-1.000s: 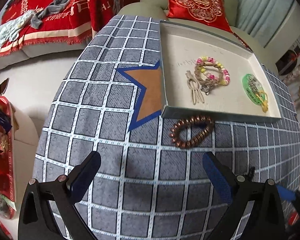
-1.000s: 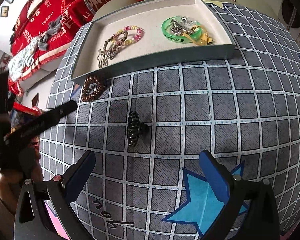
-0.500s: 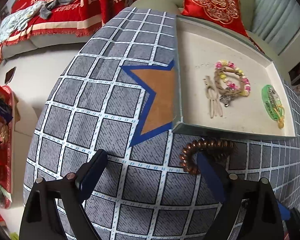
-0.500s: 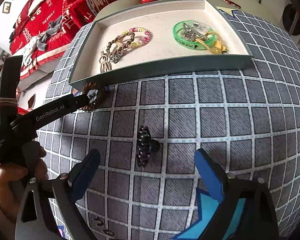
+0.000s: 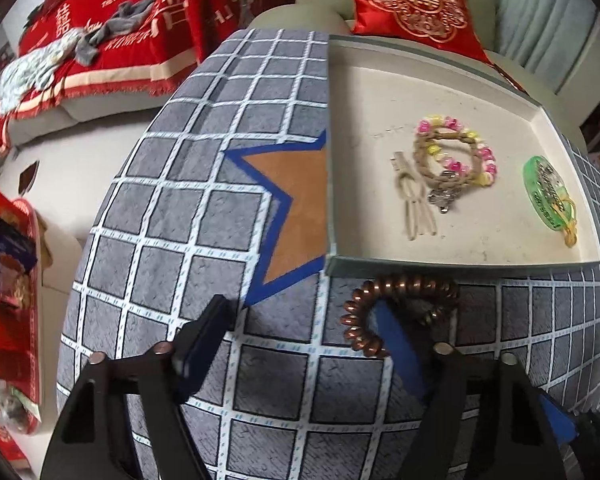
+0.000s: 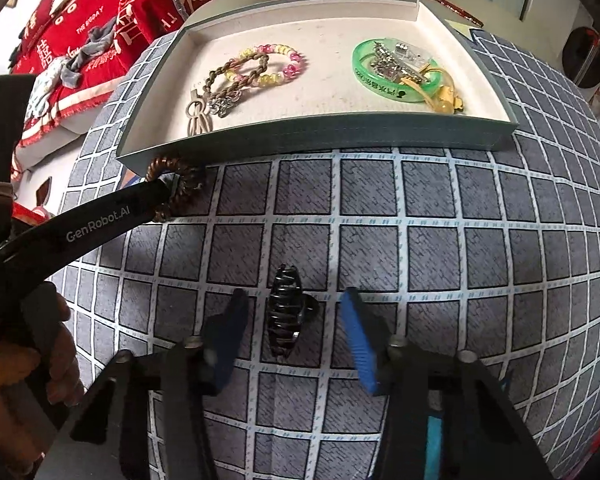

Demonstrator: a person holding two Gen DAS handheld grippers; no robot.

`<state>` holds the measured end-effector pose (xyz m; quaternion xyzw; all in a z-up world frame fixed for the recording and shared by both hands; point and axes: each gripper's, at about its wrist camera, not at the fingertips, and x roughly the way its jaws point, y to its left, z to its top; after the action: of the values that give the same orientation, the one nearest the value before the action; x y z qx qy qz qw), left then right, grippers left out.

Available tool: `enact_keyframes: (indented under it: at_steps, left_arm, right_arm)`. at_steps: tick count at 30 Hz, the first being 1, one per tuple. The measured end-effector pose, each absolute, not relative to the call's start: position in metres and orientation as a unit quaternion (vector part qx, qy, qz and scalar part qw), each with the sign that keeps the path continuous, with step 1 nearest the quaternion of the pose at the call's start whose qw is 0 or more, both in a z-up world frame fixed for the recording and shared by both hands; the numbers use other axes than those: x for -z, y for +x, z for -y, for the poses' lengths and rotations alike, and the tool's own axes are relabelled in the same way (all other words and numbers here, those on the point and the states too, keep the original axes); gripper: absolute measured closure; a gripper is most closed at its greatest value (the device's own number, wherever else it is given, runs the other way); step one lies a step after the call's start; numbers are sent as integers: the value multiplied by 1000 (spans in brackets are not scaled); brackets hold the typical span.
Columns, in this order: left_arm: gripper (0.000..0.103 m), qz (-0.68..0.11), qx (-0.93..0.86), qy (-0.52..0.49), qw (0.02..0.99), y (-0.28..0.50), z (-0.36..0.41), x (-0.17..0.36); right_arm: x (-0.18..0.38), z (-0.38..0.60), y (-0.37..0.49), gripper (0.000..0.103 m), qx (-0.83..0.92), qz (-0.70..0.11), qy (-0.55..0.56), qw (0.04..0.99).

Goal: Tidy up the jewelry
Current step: 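Grasp the black claw clip with the right tool while the left tool grasps the brown bead bracelet, then carry the claw clip with the right tool while the left tool carries the bead bracelet into the tray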

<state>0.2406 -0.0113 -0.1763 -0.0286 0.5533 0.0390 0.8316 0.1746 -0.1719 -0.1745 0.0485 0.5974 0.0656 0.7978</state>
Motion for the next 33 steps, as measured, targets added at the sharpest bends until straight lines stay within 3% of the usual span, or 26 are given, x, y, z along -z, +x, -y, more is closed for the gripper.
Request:
enact_keyframes:
  at_steps: [3, 6, 7, 10, 33]
  left_arm:
    - [30, -548, -26, -16, 836, 240, 18, 174]
    - [54, -544, -13, -8, 839, 239, 25, 171]
    - [67, -543, -8, -5, 840, 239, 26, 169]
    - [76, -545, 12, -15, 838, 238, 27, 168]
    - [76, -538, 62, -52, 839, 195, 24, 133]
  right_arm:
    - [174, 175, 175, 76, -65, -598, 49, 797]
    - [173, 181, 172, 78, -69, -599, 55, 796]
    - [173, 182, 171, 78, -69, -599, 57, 795]
    - [170, 184, 167, 84, -74, -598, 63, 796]
    - [157, 226, 147, 84, -84, -603, 125, 783]
